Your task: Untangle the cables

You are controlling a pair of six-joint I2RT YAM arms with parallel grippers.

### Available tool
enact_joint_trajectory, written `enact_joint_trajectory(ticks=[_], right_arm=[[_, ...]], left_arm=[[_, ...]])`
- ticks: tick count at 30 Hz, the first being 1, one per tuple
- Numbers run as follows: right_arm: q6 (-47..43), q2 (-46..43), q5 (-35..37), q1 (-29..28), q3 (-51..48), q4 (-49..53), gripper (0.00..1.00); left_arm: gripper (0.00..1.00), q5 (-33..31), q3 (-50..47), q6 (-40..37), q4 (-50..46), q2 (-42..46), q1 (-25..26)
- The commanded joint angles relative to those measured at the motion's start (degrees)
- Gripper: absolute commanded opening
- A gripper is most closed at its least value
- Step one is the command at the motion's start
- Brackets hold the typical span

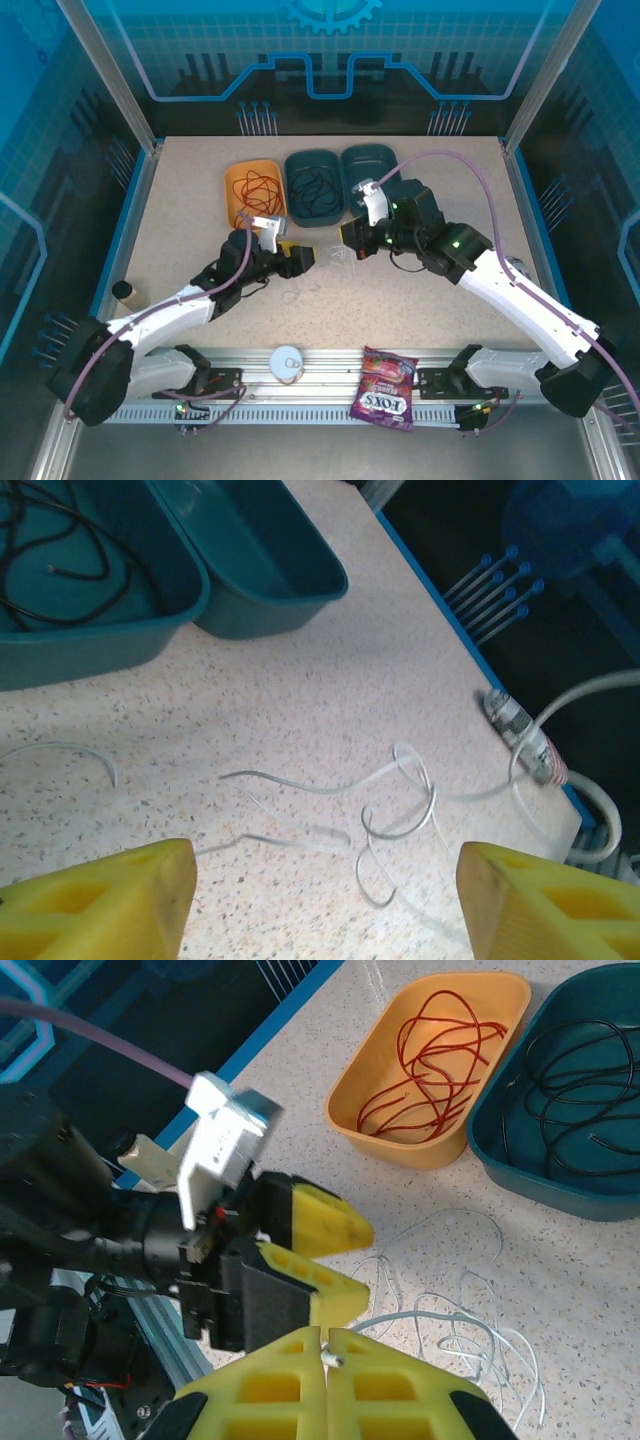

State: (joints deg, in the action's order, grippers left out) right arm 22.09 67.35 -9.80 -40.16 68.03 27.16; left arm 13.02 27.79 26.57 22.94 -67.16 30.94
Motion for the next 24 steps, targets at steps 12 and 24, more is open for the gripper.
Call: enact_joint_trajectory(ticks=[12,24], right_arm=[[4.36,0.22,-12.31,5.38,1.49,-6.27,0.02],[5.78,-0.03,-14.90,5.53,0.39,-8.20,0.03]], left_arm=[[0.66,2.77,-4.45,-8.63,25.53,-12.80,5.55],[0.54,4.43,0.05,-4.71,33.19,-20.01,5.87]])
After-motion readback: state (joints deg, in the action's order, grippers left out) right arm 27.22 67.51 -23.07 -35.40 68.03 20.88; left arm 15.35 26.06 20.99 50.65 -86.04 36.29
